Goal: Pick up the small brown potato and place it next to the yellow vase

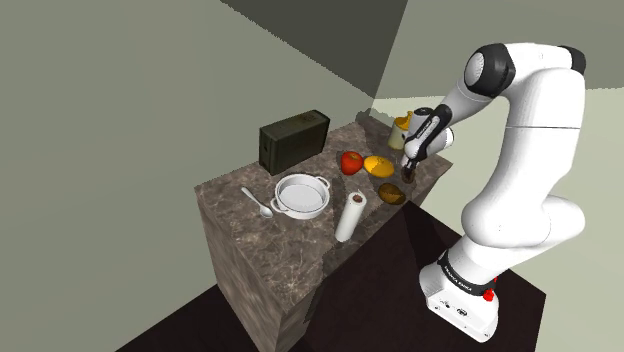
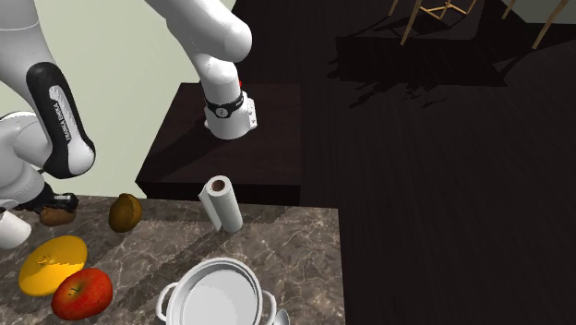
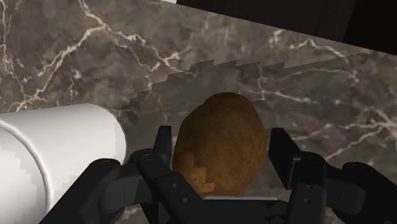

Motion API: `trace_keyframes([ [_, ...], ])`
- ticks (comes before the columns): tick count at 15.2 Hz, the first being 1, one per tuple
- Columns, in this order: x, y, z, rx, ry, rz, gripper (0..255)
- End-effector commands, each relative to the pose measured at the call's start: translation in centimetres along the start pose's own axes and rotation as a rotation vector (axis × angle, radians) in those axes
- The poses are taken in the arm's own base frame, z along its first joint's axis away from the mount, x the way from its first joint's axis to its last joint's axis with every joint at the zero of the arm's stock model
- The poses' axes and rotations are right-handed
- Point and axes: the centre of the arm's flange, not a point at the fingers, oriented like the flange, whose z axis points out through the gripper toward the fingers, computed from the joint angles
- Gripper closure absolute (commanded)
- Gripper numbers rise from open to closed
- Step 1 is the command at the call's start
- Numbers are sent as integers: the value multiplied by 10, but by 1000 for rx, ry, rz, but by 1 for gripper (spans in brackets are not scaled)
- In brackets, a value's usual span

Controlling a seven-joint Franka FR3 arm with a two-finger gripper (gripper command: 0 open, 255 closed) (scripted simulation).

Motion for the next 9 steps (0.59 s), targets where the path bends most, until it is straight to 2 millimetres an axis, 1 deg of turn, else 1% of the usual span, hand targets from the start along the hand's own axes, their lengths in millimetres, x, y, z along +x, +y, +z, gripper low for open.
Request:
trace_keyframes([
  [1, 1, -4, 12, 1, -1, 0, 255],
  [4, 3, -8, 24, 1, -1, 0, 255],
  [9, 3, -8, 24, 1, -1, 0, 255],
])
